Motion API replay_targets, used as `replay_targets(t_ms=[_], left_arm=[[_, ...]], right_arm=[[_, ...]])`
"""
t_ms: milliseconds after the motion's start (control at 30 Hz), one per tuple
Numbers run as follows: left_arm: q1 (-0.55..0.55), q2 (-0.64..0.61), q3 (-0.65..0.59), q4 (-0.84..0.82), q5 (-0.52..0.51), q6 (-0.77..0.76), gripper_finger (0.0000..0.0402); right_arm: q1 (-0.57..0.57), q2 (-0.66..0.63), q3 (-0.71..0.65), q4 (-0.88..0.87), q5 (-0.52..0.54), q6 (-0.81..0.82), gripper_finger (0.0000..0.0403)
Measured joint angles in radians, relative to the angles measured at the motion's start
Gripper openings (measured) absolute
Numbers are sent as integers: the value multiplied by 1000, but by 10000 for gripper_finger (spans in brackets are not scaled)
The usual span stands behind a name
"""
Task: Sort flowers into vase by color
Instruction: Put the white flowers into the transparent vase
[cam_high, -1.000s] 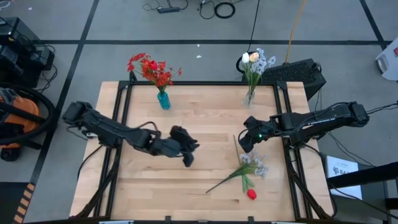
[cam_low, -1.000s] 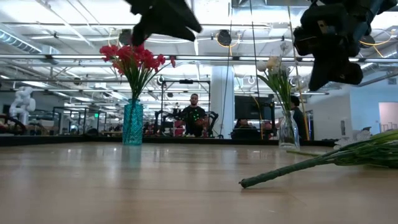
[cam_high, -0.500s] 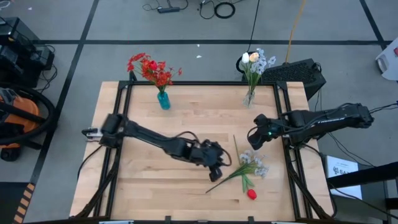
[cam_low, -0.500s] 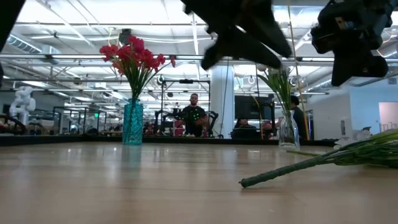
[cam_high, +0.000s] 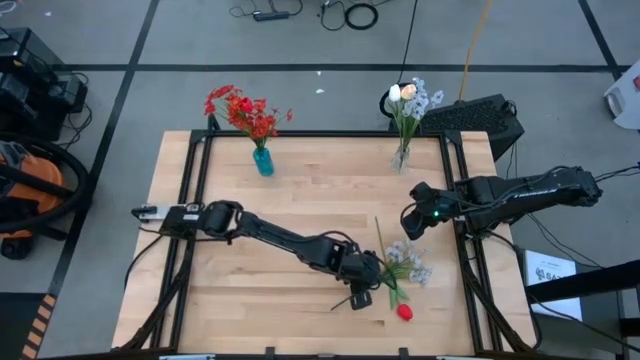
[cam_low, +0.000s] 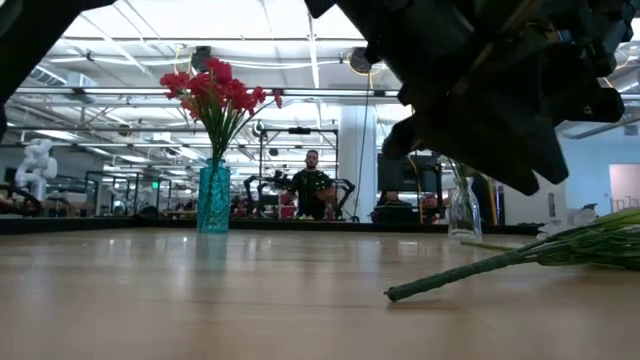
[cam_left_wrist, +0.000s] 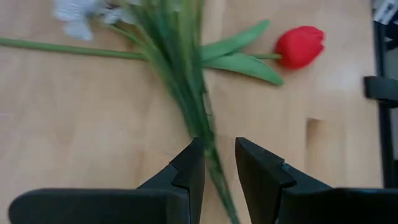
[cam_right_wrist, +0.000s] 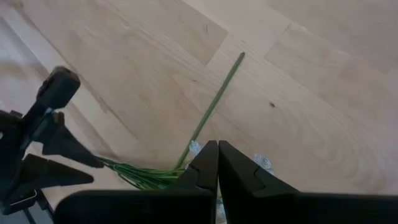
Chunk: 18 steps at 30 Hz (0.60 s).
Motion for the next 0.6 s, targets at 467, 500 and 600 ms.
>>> replay_targets(t_ms=[467,500,600], left_arm=[[-27,77,10,16,46,17,95],[-28,84,10,21,47,17,95],[-33,90,11,16,9,17,95]], right_arm=[[0,0,0,-15,30,-15,4],[0,0,0,-15,30,-14,4],[0,0,0,-17,30,-10,4]])
